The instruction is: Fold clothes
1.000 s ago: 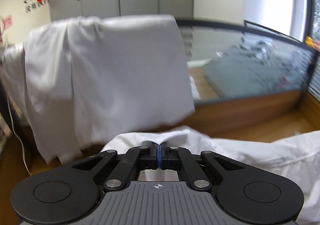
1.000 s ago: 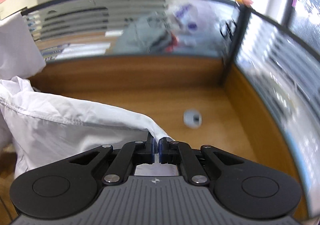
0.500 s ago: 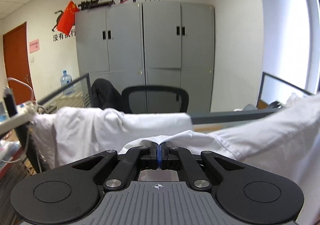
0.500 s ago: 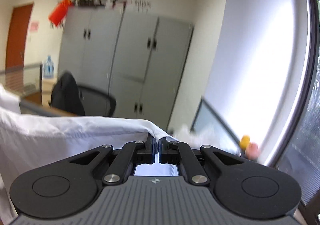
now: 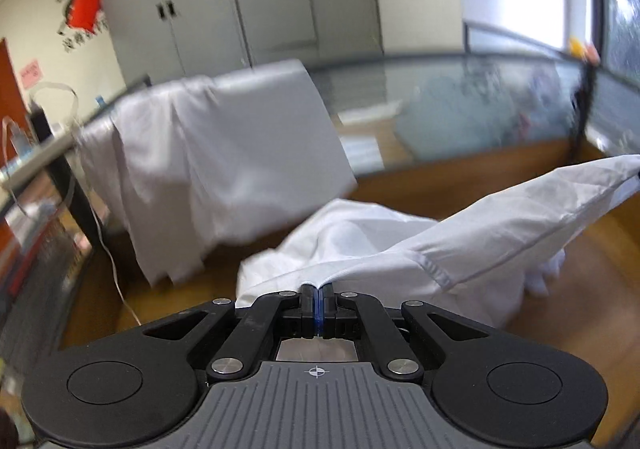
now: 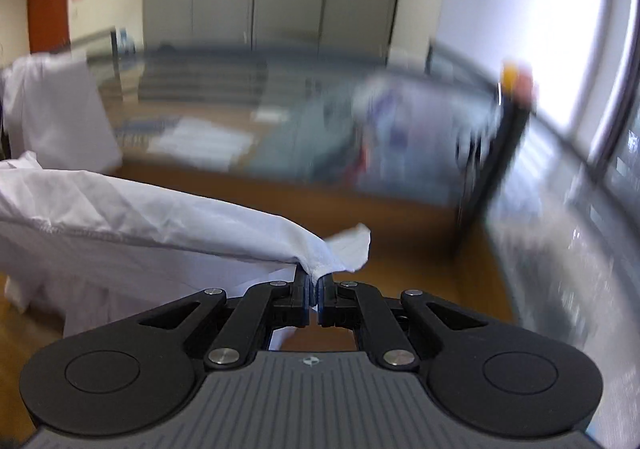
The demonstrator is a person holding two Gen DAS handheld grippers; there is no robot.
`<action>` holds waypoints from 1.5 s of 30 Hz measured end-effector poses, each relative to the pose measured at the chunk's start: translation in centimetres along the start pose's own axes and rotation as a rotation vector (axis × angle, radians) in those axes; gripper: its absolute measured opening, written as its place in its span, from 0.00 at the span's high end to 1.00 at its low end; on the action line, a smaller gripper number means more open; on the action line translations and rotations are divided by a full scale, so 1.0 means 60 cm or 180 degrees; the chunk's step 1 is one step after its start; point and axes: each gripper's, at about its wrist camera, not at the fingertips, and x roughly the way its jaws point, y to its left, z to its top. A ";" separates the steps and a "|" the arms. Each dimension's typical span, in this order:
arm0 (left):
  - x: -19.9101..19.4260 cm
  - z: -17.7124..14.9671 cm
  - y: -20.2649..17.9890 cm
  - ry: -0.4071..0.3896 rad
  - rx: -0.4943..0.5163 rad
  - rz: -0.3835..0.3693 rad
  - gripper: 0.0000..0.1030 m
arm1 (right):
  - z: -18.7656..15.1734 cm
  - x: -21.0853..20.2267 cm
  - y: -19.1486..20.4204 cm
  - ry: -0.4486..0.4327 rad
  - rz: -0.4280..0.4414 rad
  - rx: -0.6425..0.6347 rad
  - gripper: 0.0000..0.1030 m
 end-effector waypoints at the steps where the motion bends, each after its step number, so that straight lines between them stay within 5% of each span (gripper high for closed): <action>1: 0.004 -0.017 -0.012 0.0081 0.0053 -0.0026 0.98 | -0.023 0.006 -0.002 0.0090 -0.0010 0.0023 0.96; 14: 0.075 -0.201 -0.143 0.0958 0.0394 -0.0423 0.98 | -0.322 0.091 -0.032 0.1261 -0.0140 0.0328 0.96; 21: 0.114 -0.253 -0.153 0.0943 0.0520 -0.0383 0.94 | -0.355 0.114 -0.019 0.1546 -0.0082 0.0142 0.94; 23: 0.108 -0.262 -0.141 0.0873 0.0493 -0.0400 0.88 | -0.345 0.107 -0.008 0.1574 -0.0053 -0.0015 0.85; 24: 0.104 -0.265 -0.136 0.0846 0.0469 -0.0427 0.81 | -0.335 0.102 -0.002 0.1564 -0.0026 -0.0102 0.70; 27: 0.090 -0.268 -0.127 0.0763 0.0367 -0.0483 0.61 | -0.294 0.084 0.021 0.1435 0.0129 -0.0321 0.49; 30: 0.077 -0.270 -0.110 0.0707 0.0331 -0.0442 0.48 | -0.252 0.069 0.053 0.1266 0.0322 -0.0472 0.46; 37: 0.068 -0.283 -0.056 0.0690 0.0344 -0.0234 0.47 | -0.173 0.065 0.171 0.0850 0.0872 -0.0774 0.43; 45: 0.084 -0.298 0.040 0.0659 0.0306 -0.0167 0.47 | -0.137 0.092 0.361 0.0733 0.1453 -0.1014 0.40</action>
